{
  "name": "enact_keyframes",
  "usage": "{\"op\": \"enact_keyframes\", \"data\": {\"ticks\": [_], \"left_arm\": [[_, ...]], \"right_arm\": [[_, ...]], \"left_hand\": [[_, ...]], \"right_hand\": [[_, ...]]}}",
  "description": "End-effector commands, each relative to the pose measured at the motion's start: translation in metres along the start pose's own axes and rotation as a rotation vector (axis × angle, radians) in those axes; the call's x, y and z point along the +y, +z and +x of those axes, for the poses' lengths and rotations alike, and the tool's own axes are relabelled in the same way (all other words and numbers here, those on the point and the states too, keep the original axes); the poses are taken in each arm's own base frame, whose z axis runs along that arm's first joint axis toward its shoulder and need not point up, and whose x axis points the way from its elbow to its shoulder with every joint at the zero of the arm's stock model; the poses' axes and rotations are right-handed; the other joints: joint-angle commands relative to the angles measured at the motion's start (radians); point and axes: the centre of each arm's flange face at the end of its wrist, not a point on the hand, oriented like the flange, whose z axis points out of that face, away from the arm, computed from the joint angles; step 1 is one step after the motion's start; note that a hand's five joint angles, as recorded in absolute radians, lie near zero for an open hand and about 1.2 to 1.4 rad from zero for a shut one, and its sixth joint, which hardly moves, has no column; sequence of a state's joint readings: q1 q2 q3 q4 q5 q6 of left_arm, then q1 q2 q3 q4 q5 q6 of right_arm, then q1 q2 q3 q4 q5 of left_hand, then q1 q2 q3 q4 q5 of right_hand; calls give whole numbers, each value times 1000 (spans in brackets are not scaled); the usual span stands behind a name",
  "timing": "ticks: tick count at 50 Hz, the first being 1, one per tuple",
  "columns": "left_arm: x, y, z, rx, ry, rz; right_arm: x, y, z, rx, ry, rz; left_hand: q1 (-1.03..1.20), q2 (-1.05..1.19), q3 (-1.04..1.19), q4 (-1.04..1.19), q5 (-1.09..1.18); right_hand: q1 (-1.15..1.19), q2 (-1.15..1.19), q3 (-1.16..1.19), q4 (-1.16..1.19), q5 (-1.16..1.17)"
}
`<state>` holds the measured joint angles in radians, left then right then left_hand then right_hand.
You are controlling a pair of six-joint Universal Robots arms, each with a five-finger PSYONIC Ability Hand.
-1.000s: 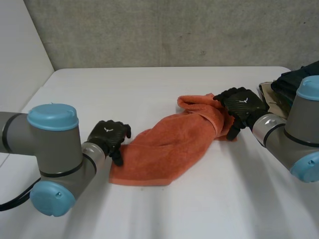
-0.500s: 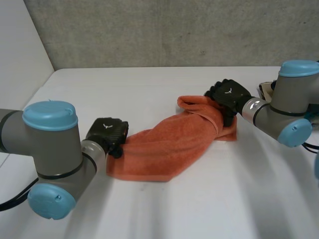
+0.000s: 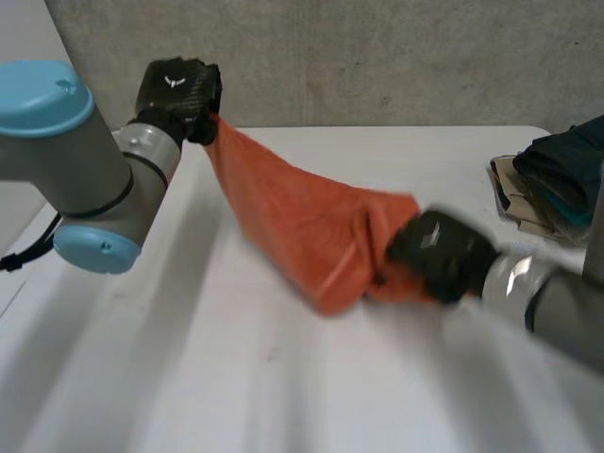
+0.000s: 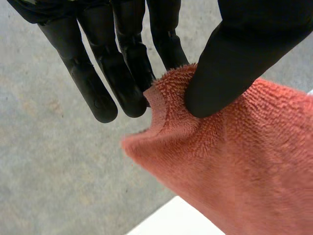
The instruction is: Fold the laundry.
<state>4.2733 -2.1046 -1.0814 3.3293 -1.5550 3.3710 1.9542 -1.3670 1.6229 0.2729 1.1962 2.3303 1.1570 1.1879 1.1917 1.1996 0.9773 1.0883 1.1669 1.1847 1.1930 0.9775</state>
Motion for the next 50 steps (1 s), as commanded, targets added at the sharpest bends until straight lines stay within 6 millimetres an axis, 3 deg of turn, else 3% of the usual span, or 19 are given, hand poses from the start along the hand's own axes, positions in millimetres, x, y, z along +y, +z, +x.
{"op": "enact_keyframes", "data": {"ticks": [1,2,3,4,6,7,11,14,19,22,25,30,33,36,43,46,47,48,50], "left_arm": [[-18,5,-4,10,13,39],[-20,5,-4,11,12,44],[-25,5,-4,11,10,57],[-27,4,-4,10,10,60],[-31,2,-4,11,12,67],[-37,-1,-4,14,12,75],[-50,-11,-4,18,7,97],[-62,-21,0,47,13,119],[-82,-39,5,104,18,157],[-96,-53,7,129,18,179],[-107,-66,12,155,17,197],[-127,-95,21,210,23,233],[-131,-106,23,222,36,240],[-135,-122,23,229,68,246],[-134,-138,18,215,121,246],[-131,-138,10,189,145,239],[-128,-136,5,179,151,229],[-126,-134,3,173,155,226],[-124,-131,-2,165,160,219]], "right_arm": [[-6,-26,-106,-288,27,10],[-8,-24,-109,-284,42,25],[-12,-17,-107,-248,80,49],[-15,-14,-102,-219,102,60],[-23,-8,-83,-134,136,82],[-29,-7,-59,-48,175,100],[-39,-15,2,122,256,147],[-40,-22,36,167,284,171],[-35,-29,76,160,333,201],[-24,-13,89,101,412,203],[-21,7,92,48,452,218],[-5,68,96,-23,516,197],[3,93,90,-72,537,174],[17,126,69,-184,579,126],[38,149,29,-322,624,-1],[42,150,25,-310,589,-32],[42,150,27,-297,580,-33],[40,149,36,-255,558,-18],[36,150,52,-184,540,29]], "left_hand": [[239,208,205,197,244],[239,208,205,197,244],[239,208,205,197,244],[239,208,205,197,244],[239,208,205,197,244],[239,208,205,197,244],[239,208,205,197,244],[239,208,205,197,244],[239,208,205,197,244],[239,208,205,197,244],[239,208,205,197,244],[239,208,205,197,244],[239,208,205,197,244],[239,208,205,197,244],[239,208,205,197,244],[239,208,205,197,244],[239,208,205,197,244],[239,208,205,197,244],[239,208,205,197,244]], "right_hand": [[-149,-227,-245,-253,-212],[-357,-435,-453,-461,-421],[-821,-900,-917,-926,-885],[-914,-992,-1010,-1018,-978],[-914,-992,-1010,-1018,-978],[-914,-992,-1010,-1018,-978],[-914,-992,-1010,-1018,-978],[-914,-992,-1010,-1018,-978],[-914,-992,-1010,-1018,-978],[-914,-992,-1010,-1018,-978],[-914,-992,-1010,-1018,-978],[-914,-992,-1010,-1018,-978],[-914,-992,-1010,-1018,-978],[-914,-992,-1010,-1018,-978],[-891,-970,-987,-996,-955],[-419,-498,-516,-524,-483],[-165,-243,-261,-269,-229],[303,225,207,199,239],[308,229,212,203,244]]}}
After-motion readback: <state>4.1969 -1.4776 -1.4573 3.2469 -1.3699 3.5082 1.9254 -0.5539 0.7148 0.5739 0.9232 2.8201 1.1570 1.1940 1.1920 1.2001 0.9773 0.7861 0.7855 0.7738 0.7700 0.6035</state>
